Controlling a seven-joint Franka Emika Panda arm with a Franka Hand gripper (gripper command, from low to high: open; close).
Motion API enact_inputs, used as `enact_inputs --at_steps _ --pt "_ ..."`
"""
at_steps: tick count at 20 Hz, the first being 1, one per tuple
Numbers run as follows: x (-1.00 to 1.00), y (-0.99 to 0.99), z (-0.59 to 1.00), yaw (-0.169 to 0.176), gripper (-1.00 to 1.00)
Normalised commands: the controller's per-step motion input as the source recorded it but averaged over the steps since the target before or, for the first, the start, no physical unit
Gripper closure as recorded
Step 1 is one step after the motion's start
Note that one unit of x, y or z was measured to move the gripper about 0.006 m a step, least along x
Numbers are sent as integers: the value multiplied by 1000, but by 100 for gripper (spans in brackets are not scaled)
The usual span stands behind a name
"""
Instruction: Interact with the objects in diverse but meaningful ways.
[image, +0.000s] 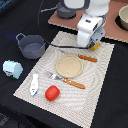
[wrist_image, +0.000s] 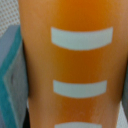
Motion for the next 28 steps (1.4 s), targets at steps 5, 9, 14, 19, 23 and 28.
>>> enact_inputs --at_steps 5,9,14,19,23,28 --pt "-208 -922 609 -12 100" --pt "-354 -864 267 -9 100" --pt "-505 -750 15 -22 100" --pt "-579 -554 -147 -21 100" --pt "-504 -279 -273 -20 100" --pt "-380 -89 -325 0 100"
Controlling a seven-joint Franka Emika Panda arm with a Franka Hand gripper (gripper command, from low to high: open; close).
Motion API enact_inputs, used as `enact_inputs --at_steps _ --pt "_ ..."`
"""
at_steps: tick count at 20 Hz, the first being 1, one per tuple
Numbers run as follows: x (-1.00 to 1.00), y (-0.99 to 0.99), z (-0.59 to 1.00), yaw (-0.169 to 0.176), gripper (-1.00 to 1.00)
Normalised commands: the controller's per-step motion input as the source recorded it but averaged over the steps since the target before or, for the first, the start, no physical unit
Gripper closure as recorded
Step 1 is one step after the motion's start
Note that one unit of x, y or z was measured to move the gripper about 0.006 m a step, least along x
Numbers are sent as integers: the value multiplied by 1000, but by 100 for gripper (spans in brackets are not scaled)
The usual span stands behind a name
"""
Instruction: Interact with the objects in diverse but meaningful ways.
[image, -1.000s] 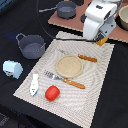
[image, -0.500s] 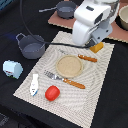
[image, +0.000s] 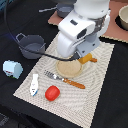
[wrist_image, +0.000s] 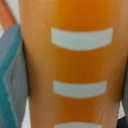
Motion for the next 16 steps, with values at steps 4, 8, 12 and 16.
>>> enact_inputs --at_steps 4,8,12,16 --pt "-389 -56 -410 0 100" --pt "-179 -45 -374 0 100" --pt "-213 -36 -404 1 100" --pt "-280 -1 -368 8 100"
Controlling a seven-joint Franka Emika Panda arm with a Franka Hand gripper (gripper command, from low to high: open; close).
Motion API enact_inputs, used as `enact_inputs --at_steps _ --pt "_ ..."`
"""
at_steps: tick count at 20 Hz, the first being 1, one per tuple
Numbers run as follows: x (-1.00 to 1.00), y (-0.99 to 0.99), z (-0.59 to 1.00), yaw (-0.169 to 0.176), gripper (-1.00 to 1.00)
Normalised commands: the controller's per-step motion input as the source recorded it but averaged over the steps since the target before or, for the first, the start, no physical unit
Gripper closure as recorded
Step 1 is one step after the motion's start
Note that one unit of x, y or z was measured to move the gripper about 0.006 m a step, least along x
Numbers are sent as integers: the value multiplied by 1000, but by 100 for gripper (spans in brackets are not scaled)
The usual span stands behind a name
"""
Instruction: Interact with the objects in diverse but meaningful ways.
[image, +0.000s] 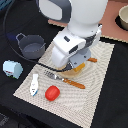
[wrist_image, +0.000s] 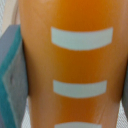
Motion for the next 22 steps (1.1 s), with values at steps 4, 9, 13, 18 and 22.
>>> enact_inputs --at_steps 4,9,13,18,22 --pt "-251 48 76 5 -100" --pt "-159 143 739 -5 -100" --pt "-191 100 839 -8 -100" --pt "-162 -431 820 -83 -100" --pt "-404 -683 406 -76 -100"
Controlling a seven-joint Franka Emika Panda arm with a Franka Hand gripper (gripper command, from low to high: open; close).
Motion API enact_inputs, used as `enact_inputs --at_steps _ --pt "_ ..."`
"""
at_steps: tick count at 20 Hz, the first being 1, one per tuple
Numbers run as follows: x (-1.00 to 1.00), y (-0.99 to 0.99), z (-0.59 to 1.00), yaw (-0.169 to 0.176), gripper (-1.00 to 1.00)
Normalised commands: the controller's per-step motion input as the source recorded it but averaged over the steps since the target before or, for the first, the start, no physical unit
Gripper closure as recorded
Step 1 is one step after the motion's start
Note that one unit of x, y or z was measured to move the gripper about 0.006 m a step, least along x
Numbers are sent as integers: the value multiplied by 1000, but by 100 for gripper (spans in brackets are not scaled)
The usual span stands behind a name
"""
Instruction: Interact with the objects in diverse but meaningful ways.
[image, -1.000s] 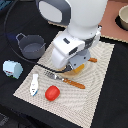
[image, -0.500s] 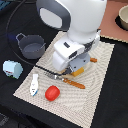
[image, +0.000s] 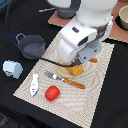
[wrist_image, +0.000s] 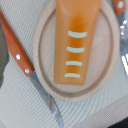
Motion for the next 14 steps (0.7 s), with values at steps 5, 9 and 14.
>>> enact_inputs --at_steps 5,9,14 --pt "-557 -726 137 -6 -100" --pt "-531 -723 7 4 -100" --pt "-233 -482 -41 174 -100"
